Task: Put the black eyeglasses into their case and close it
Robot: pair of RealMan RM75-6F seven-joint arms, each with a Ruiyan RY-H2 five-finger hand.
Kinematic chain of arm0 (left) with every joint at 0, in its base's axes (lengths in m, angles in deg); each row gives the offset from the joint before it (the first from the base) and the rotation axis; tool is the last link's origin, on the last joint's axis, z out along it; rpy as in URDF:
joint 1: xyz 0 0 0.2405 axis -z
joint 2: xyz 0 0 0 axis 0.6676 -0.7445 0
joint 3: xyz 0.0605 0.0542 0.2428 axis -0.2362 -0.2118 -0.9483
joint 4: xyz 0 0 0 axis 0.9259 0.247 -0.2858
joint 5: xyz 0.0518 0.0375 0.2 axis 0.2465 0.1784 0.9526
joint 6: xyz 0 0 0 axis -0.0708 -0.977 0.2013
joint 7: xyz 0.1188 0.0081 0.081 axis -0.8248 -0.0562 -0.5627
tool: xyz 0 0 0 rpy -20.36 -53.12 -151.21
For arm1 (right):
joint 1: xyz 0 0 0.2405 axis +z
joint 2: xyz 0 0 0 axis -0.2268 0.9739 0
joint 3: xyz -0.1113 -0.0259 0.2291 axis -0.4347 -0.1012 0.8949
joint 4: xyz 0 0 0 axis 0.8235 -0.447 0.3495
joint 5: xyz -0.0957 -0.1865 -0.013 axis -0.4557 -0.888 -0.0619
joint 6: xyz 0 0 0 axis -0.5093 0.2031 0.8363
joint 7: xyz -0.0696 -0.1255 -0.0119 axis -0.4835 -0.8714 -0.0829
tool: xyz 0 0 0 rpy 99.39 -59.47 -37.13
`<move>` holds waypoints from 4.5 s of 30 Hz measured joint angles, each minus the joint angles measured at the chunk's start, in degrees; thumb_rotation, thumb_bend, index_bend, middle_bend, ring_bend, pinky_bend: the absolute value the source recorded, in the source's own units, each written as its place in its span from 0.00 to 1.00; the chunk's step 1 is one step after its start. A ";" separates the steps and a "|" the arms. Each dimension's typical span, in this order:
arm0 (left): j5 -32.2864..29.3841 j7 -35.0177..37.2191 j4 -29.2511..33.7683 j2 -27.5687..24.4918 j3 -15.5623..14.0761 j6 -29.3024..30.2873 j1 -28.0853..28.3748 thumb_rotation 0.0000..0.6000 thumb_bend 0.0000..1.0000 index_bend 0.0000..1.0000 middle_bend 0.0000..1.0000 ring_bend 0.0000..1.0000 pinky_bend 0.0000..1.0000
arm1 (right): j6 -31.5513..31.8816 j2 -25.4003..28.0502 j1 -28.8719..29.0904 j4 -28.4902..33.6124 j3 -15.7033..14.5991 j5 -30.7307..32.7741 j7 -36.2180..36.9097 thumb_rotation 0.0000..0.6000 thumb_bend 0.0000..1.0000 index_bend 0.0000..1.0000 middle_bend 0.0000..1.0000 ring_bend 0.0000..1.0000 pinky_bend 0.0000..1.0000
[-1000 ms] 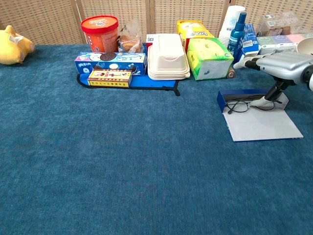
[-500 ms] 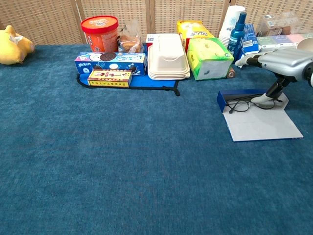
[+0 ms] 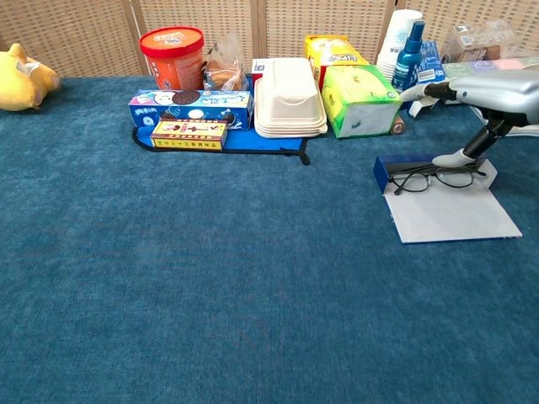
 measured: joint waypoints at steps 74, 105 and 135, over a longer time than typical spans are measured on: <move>-0.77 -0.45 -0.78 2.87 -1.35 -3.25 1.92 0.99 0.23 0.30 0.26 0.16 0.20 | 0.84 9.89 -1.48 19.68 -8.41 12.53 -9.15 0.43 0.23 0.24 0.23 0.17 0.12; -0.90 0.40 -1.64 2.48 -1.77 -2.47 1.27 1.00 0.23 0.30 0.25 0.16 0.20 | 0.69 6.16 -2.48 13.97 -6.80 17.91 -11.62 0.39 0.22 0.23 0.22 0.16 0.12; -0.56 0.70 -1.74 2.79 -1.64 -2.84 1.72 1.00 0.23 0.29 0.25 0.16 0.20 | 12.50 11.20 -13.84 26.43 -13.46 11.26 -13.35 0.36 0.21 0.23 0.22 0.18 0.13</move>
